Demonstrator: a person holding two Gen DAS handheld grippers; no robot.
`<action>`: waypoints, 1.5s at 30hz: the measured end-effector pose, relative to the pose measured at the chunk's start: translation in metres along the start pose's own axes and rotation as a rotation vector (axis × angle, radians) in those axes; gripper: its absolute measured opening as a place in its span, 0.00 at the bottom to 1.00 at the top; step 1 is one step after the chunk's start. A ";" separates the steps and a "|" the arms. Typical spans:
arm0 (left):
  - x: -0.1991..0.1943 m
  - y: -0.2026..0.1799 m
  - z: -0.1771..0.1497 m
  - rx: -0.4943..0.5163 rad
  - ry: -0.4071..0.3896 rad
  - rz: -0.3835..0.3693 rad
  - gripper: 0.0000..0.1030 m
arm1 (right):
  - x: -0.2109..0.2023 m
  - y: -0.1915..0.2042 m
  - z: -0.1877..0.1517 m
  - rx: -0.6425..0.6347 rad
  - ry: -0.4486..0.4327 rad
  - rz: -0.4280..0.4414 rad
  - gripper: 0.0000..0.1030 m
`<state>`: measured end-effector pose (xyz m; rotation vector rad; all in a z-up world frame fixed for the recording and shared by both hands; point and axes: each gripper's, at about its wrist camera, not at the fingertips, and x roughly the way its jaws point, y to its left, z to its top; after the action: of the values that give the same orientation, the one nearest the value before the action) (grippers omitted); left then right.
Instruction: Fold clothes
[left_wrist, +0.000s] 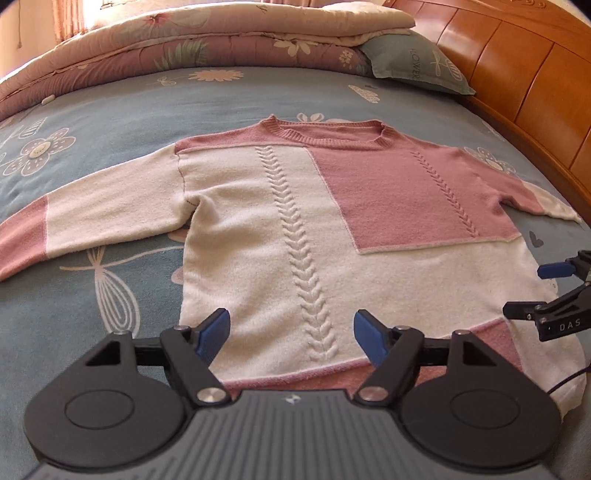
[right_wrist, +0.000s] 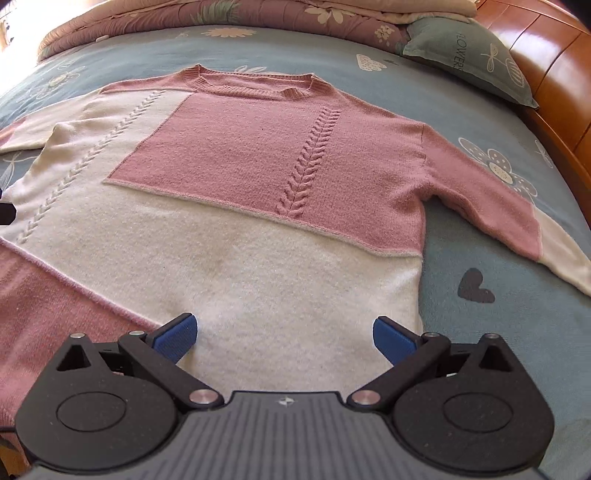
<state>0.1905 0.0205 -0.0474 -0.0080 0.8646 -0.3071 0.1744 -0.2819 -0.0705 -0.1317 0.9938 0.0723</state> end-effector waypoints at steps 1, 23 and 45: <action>-0.005 -0.003 -0.004 -0.012 -0.006 -0.017 0.72 | -0.001 0.003 -0.008 0.025 0.019 0.012 1.00; -0.036 -0.027 -0.096 -0.088 0.020 0.007 0.81 | -0.014 0.016 -0.064 0.154 -0.160 -0.012 1.00; -0.009 -0.010 -0.073 -0.094 -0.111 -0.099 0.92 | -0.027 0.087 -0.074 -0.057 -0.182 0.081 1.00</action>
<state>0.1274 0.0225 -0.0870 -0.1542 0.7690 -0.3549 0.0876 -0.2063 -0.0948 -0.1346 0.8159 0.1836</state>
